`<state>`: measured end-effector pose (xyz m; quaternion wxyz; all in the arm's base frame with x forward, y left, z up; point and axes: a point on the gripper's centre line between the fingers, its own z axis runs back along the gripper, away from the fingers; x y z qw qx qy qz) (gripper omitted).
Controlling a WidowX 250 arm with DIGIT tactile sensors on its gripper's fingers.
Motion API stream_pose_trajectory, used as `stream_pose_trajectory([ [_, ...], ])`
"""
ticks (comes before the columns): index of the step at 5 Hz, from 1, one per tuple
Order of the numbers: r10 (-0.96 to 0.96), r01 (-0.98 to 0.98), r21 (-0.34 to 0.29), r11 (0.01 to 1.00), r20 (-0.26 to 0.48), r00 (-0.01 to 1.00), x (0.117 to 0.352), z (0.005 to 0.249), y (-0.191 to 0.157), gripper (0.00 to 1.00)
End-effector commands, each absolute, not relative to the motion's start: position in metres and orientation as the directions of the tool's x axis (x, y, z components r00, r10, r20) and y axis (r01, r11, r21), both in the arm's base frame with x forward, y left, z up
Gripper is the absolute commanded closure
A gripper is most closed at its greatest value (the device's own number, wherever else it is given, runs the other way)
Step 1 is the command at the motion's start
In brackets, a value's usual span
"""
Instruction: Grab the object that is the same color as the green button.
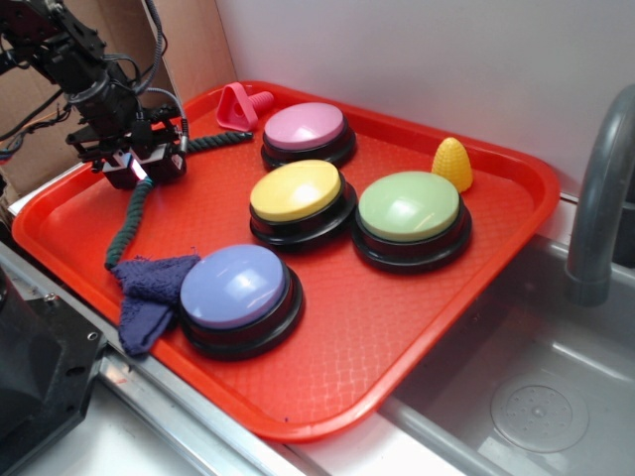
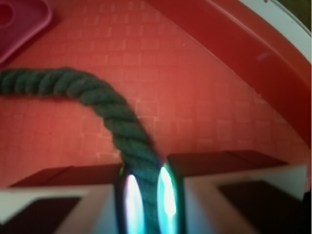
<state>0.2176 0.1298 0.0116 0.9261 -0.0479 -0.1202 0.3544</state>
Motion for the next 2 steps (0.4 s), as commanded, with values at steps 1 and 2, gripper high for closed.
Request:
stream_pose_trajectory([
  [1,0.706,-0.688,-0.16,0.708,0.192,0.682,0.205,0.033,0.13,1.0],
  [2,0.739,-0.734,-0.125,0.668,0.231,0.633,0.202,0.078,0.126,1.0],
])
